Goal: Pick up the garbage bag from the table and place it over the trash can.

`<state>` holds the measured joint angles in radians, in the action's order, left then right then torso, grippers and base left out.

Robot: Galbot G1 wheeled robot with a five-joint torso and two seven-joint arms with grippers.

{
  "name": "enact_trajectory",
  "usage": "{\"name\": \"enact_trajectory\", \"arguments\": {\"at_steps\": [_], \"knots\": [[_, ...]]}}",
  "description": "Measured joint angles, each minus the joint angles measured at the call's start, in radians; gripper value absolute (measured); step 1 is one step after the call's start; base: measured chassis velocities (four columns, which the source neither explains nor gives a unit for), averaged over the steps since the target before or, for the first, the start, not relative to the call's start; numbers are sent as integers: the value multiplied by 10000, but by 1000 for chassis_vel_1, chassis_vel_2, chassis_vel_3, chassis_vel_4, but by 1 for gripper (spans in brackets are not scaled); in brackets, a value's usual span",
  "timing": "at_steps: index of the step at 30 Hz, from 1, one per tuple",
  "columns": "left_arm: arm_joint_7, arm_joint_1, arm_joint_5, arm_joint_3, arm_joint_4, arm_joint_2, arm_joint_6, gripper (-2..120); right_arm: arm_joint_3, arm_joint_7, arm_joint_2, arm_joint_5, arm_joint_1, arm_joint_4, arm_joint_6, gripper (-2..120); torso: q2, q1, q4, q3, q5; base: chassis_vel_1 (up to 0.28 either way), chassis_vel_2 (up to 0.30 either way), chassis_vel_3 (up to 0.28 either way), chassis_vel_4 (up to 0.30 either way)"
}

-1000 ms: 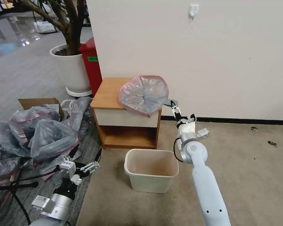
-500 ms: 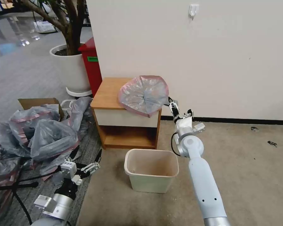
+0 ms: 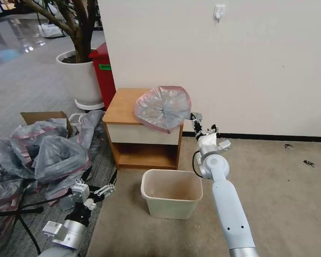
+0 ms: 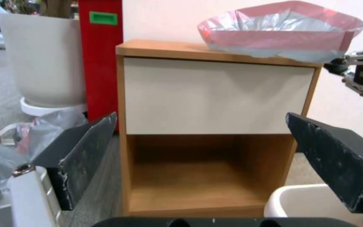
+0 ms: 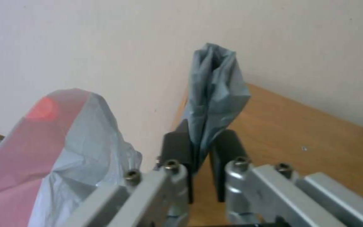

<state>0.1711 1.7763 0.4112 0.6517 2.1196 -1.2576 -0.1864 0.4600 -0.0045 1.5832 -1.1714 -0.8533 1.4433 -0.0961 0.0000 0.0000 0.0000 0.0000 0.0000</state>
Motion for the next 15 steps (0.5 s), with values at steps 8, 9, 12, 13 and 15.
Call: {"name": "enact_trajectory", "arguments": {"at_steps": [8, 9, 12, 13, 15], "knots": [[-7, 35, -13, 11, 2, -48, -5, 100, -41, 16, -72, 83, -68, 122, 22, 0, -1, 0, 0, 0, 0, 0, 0, 0, 0], [-7, 35, -13, 11, 2, -48, -5, 100, -41, 16, -72, 83, -68, 122, 22, 0, -1, 0, 0, 0, 0, 0, 0, 0, 0], [-7, 97, -29, -37, 150, -75, -6, 100, -155, 209, -149, -178, -342, 619, 29, 0, 0, 0, 0, 0, 1, 0, 0, 0, 0], [-7, 97, -29, -37, 150, -75, -6, 100, -155, 209, -149, -178, -342, 619, 29, 0, 0, 0, 0, 0, 1, 0, 0, 0, 0], [-8, 119, -30, -34, 191, -65, -5, 100, -350, 518, -237, -325, -594, 1278, 5, 0, 0, 0, 1, 0, 1, 0, 0, 0, 0]]}}
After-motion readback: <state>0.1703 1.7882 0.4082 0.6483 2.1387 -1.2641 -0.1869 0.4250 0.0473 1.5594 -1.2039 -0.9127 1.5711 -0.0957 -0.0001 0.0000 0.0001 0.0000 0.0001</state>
